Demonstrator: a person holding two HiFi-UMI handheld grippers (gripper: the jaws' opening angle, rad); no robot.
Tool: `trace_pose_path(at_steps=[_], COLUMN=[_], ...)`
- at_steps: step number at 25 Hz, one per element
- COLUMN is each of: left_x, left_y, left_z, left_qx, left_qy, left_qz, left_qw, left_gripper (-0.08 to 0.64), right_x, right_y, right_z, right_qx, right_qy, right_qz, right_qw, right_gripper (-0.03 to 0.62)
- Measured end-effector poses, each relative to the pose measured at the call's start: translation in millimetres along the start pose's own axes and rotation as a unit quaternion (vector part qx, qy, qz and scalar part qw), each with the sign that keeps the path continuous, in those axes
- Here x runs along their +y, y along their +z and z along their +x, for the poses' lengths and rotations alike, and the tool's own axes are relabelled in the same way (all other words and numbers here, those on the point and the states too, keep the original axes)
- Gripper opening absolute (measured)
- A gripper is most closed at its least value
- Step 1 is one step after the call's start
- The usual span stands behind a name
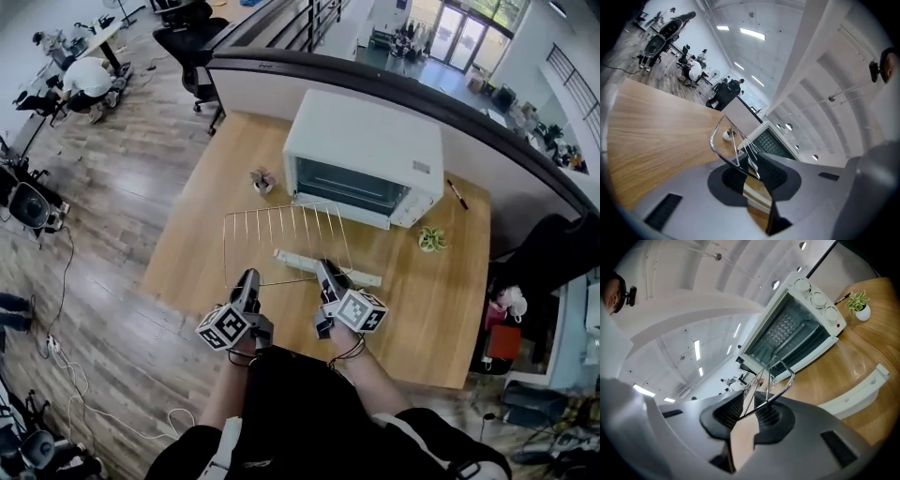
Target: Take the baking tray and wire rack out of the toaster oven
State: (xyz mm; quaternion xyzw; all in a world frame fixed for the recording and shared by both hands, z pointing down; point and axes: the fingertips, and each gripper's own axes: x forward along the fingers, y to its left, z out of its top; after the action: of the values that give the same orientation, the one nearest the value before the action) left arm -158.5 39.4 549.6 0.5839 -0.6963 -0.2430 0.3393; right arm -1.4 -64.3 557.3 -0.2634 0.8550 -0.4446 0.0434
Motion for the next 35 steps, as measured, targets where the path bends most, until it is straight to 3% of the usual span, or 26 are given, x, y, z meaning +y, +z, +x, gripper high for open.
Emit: trace_pose_path(at_steps=[15, 22, 35], left_x=[70.7, 110.9, 166.0], left_y=[49.5, 61.8, 82.0], left_z=[-75.8, -84.1, -74.2], left_qx=[-0.071, -0.073, -0.064], left_qy=[0.074, 0.107, 0.125], left_qz=[-0.038, -0.057, -0.109], left_qw=[0.9939, 0.9899, 0.984], left_gripper=[0.061, 0.06, 0.06], right_x=[64.6, 72.8, 73.4], right_y=[-73.1, -100.1, -135.0], right_z=[62.9, 94.3, 149.7], right_qx=[0.101, 0.135, 0.173], right_qy=[0.055, 0.048, 0.023], right_qz=[-0.027, -0.026, -0.032], right_qw=[0.993, 0.989, 0.984], right_gripper=[0.081, 0.081, 0.087])
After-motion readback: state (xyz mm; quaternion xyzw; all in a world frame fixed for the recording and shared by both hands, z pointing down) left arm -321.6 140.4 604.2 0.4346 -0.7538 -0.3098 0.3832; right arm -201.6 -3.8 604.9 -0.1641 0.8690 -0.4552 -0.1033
